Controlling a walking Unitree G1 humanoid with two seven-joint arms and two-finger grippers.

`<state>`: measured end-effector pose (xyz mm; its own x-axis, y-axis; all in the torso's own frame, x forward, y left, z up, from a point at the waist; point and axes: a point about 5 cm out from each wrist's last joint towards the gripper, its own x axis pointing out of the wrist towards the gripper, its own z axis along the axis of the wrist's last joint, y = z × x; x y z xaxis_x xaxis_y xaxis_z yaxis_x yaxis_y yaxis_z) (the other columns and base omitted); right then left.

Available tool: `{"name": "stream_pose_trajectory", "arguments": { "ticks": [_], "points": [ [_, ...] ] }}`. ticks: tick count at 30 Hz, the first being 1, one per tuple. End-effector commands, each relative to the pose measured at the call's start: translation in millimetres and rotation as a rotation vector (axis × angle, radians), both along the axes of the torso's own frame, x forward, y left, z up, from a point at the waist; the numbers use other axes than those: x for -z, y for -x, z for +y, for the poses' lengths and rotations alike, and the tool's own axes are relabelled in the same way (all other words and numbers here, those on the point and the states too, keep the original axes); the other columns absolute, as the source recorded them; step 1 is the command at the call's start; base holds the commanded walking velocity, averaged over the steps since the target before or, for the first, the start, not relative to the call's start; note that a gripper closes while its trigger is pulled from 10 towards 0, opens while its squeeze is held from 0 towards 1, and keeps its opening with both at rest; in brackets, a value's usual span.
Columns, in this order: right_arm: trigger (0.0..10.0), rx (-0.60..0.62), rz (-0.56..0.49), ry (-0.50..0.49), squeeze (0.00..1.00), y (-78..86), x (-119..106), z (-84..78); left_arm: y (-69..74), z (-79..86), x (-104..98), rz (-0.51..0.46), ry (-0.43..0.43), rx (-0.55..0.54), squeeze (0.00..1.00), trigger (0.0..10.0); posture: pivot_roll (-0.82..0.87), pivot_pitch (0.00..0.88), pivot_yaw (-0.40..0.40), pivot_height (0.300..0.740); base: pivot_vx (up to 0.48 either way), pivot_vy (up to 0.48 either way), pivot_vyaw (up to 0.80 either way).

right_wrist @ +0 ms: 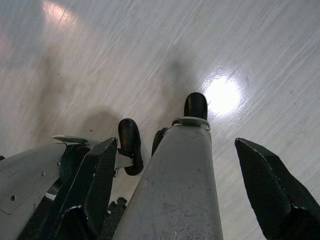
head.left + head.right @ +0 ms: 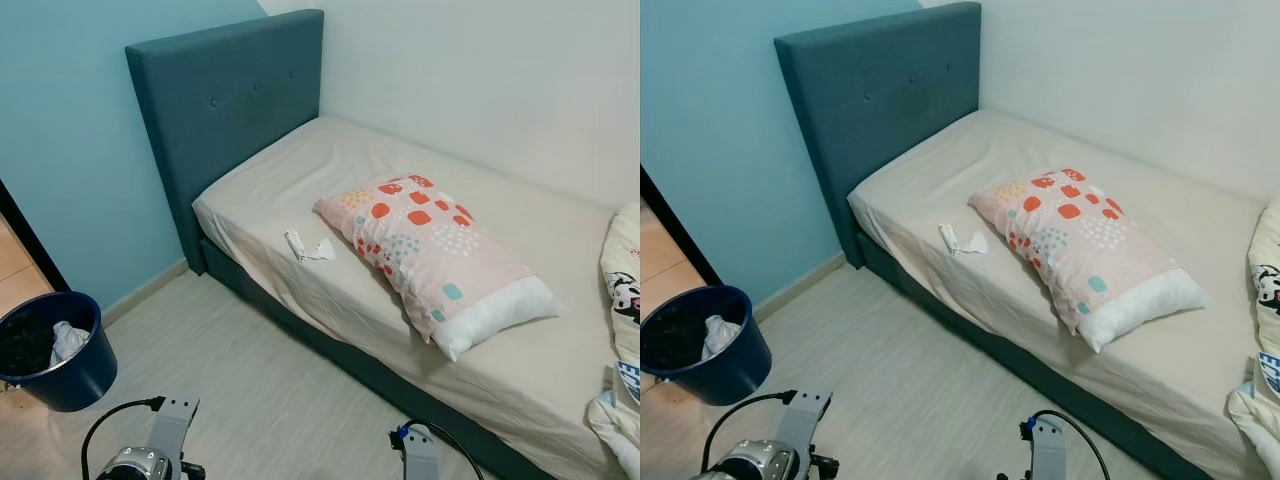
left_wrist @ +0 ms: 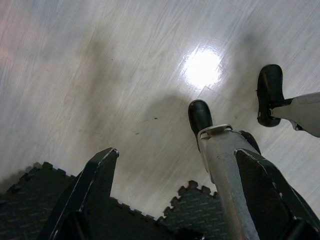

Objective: Clean up the room

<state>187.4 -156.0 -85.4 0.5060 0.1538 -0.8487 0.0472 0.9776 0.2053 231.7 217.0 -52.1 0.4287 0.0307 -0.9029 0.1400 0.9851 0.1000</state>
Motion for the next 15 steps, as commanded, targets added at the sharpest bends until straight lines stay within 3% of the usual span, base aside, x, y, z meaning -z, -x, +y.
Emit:
{"name": "stream_pose_trajectory", "arguments": {
  "ticks": [1, 15],
  "points": [
    [10.0, 0.017, 0.013, -0.009, 0.0, 1.8, 0.9, 0.0, 6.1, 3.9, 2.9, 0.027, -0.011, 0.007, 0.0, 10.0, -0.02, 0.076, -0.043, 0.74, 0.0, 0.0, 0.0],
    [10.0, 0.024, 0.016, -0.015, 0.0, 3.1, 1.5, 0.4, 7.3, 4.3, 3.4, 0.032, -0.008, 0.013, 0.0, 10.0, -0.03, 0.08, -0.04, 0.74, 0.0, 0.0, 0.0]
  ]
}}
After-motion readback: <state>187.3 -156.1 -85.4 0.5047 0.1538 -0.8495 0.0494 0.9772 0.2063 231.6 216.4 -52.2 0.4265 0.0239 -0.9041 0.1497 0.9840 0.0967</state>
